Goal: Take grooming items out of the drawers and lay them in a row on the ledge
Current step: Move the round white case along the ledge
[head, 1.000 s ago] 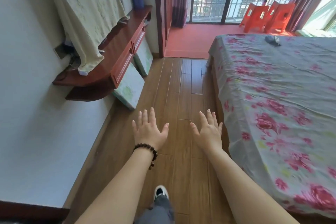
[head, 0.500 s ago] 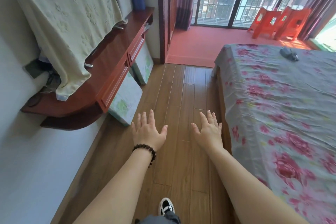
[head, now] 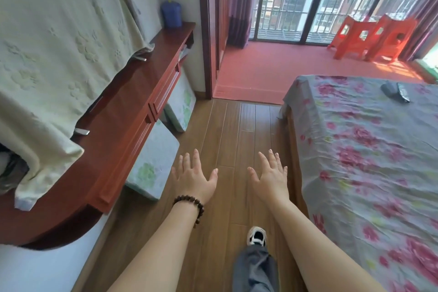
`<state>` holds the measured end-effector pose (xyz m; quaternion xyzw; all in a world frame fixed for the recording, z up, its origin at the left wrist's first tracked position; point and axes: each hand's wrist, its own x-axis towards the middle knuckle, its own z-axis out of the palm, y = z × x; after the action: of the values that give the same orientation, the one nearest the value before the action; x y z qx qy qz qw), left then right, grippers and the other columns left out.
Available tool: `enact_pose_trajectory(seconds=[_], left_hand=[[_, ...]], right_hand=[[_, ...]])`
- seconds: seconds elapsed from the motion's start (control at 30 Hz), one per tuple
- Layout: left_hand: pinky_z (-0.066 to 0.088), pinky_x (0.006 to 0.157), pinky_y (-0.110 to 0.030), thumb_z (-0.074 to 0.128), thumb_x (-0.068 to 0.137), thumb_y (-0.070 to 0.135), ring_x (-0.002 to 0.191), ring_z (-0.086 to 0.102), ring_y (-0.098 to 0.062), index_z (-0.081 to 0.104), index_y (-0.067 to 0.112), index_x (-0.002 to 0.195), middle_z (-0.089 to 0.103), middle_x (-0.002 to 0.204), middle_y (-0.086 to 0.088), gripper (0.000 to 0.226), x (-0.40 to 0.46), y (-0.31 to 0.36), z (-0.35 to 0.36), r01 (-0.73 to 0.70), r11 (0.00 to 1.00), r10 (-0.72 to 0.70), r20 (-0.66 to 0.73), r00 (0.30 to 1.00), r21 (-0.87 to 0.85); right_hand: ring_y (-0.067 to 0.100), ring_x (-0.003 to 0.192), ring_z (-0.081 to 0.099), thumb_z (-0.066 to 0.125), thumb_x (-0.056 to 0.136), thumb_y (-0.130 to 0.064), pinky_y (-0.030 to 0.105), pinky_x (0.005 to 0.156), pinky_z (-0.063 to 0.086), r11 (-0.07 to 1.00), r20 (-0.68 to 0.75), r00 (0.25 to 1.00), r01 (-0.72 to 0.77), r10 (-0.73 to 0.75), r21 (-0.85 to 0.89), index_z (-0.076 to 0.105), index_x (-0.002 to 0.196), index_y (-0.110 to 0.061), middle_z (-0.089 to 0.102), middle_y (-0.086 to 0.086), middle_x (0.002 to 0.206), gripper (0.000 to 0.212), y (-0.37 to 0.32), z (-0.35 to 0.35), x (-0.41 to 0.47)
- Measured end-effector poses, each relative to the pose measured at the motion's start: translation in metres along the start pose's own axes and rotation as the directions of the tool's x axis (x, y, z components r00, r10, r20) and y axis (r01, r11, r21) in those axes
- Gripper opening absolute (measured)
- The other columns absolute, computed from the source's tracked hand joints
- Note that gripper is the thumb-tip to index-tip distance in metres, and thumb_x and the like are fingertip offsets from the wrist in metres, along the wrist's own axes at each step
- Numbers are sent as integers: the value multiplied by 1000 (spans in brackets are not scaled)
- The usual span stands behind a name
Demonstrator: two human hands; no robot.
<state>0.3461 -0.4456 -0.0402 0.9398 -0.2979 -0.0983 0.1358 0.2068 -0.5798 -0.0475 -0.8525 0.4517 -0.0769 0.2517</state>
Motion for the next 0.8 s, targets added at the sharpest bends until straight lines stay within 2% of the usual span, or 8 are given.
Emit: enact_pose_trajectory(seconds=[0.3,0.47,0.8], left_hand=[[9,119,-52,37,91,59,149,4,-25,6,20,152,12,160,-8,79,204,86,-8,104,994,-105,-72,992,-20],[8,119,-49,38,91,59,148,6,-25,7,19,152,15,160,-9,79,296,131,-21,130,991,-133,-130,983,-34],[10,120,-49,38,91,58,148,8,-26,9,19,152,15,160,-10,78,477,151,-33,201,978,-207,-175,963,-51]], right_hand=[[17,148,-7,41,97,-43,44,120,-3,992,49,991,124,-124,13,21,150,-24,3,3,161,59,-6,-38,240],[16,148,-7,41,97,-42,41,119,-4,982,56,980,188,-190,34,21,150,-25,5,2,161,58,-23,-62,348],[16,148,-8,44,96,-38,41,120,-4,963,126,955,264,-270,58,21,149,-25,3,1,161,59,-70,-45,535]])
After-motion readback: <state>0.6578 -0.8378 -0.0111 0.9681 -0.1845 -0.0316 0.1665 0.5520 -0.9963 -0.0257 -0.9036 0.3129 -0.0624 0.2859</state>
